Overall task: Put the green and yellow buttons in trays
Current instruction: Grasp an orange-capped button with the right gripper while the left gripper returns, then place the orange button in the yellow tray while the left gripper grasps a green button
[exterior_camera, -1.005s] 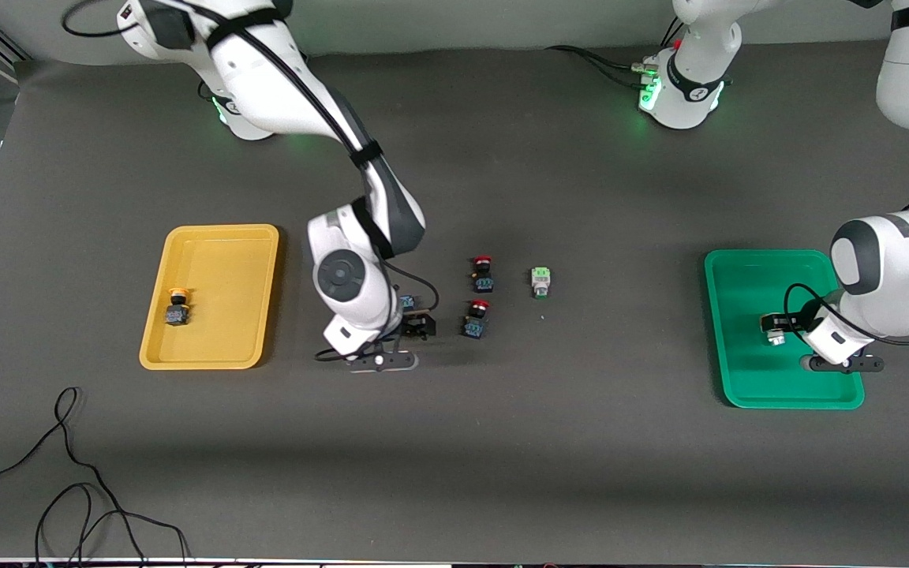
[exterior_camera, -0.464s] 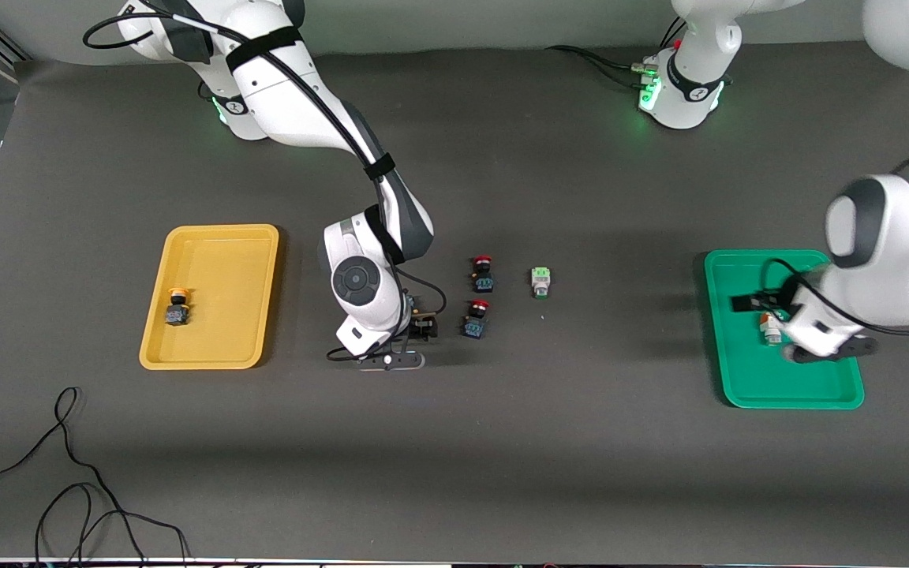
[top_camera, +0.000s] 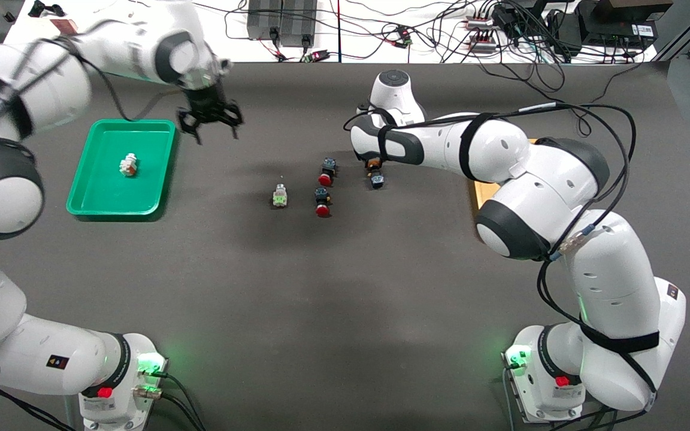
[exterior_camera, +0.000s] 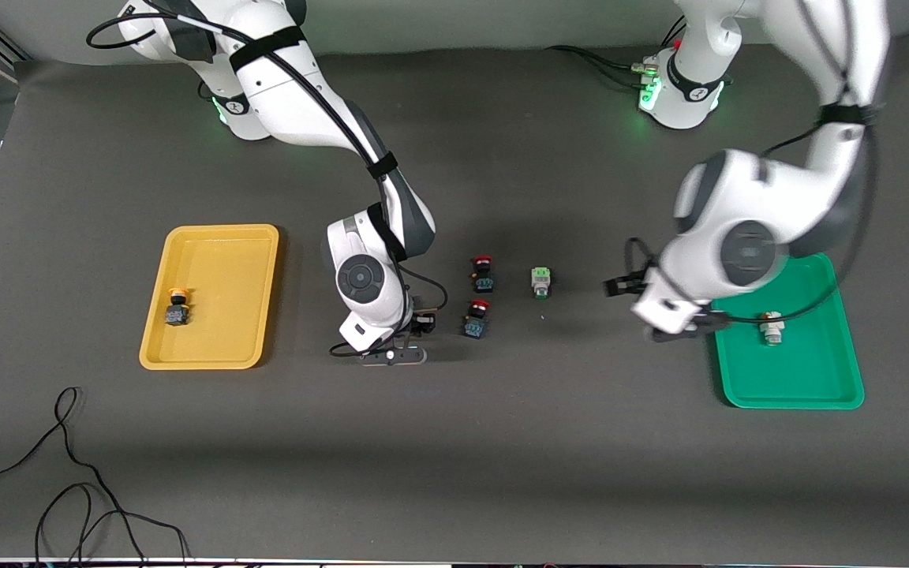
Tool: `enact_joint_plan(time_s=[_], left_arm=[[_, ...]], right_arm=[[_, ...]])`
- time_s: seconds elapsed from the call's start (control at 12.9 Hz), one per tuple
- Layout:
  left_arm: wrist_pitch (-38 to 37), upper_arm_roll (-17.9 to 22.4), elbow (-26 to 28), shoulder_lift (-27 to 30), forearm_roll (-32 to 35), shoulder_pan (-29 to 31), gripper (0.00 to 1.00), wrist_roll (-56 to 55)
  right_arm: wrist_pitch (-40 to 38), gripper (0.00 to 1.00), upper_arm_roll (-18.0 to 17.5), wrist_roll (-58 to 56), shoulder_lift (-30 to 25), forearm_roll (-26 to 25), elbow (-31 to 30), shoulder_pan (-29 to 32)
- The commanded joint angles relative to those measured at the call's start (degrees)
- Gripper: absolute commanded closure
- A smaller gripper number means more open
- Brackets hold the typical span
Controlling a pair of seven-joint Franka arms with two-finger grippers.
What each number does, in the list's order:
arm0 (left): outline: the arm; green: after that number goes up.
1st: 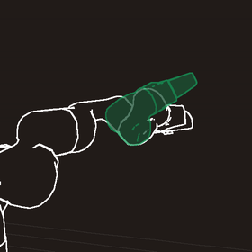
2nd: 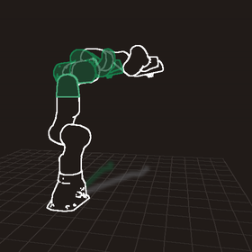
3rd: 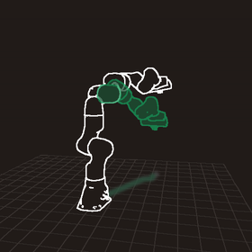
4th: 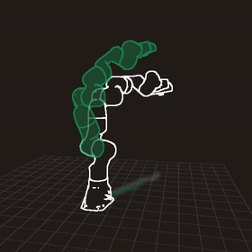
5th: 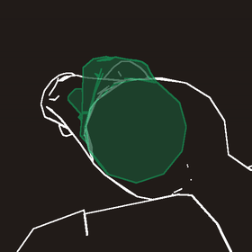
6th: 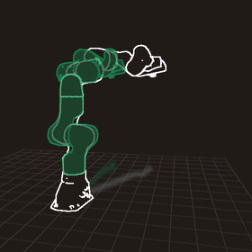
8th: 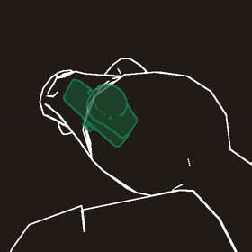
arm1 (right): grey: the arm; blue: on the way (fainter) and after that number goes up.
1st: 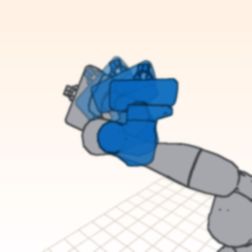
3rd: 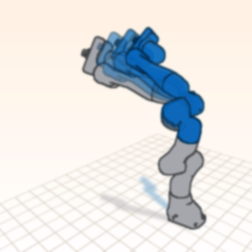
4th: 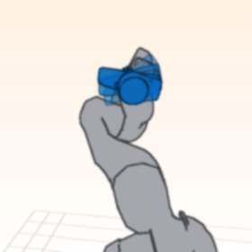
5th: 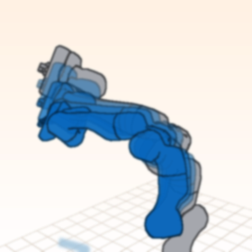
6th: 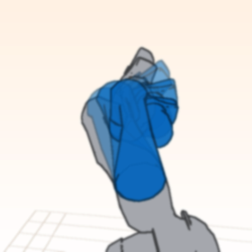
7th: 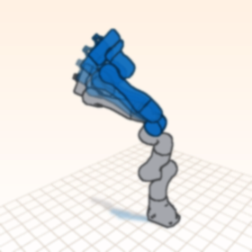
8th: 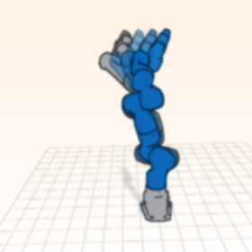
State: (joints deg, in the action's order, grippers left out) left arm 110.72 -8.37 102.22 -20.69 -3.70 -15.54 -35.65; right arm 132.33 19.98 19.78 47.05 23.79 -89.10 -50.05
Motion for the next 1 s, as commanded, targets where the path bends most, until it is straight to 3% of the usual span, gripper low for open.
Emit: enact_joint_plan(time_s=[0.0, 0.23, 0.39, 0.62, 0.77, 0.85, 0.93], left_arm=[[8.2, 1.1, 0.0, -6.4, 0.5, -6.8, 0.0, -10.5], [17.0, 1.3, 0.8, -13.0, 1.0, -11.4, 0.0, -14.3], [23.5, 1.3, 5.8, -13.3, 1.6, -12.4, 0.0, -14.4], [26.0, 1.3, 10.9, -11.7, 1.7, -13.7, 0.0, -14.5], [26.0, 1.3, 11.1, -11.7, 1.7, -14.2, 0.05, -16.3], [26.0, 1.3, 11.1, -11.7, 1.7, -14.3, 0.42, -16.6], [26.0, 1.3, 11.1, -11.7, 1.7, -14.3, 0.72, -17.6]], right_arm=[[-6.8, 0.84, 1.0, -0.5, -4.8, 1.1, 0.1, 0.3], [-22.8, 0.84, 1.6, -0.6, -9.3, 0.7, 7.2, 4.8], [-30.0, 0.84, 2.7, -4.2, -13.1, 0.2, 7.8, 7.3], [-32.1, 0.84, 12.7, -19.7, -18.5, -1.7, -1.4, 7.2], [-30.1, 0.84, 17.7, -26.2, -22.6, -7.1, -9.0, 7.1], [-27.6, 0.85, 19.3, -28.6, -24.3, -8.3, -12.8, 7.3], [-23.0, 0.85, 21.0, -31.4, -24.8, -8.3, -17.6, 7.3]])
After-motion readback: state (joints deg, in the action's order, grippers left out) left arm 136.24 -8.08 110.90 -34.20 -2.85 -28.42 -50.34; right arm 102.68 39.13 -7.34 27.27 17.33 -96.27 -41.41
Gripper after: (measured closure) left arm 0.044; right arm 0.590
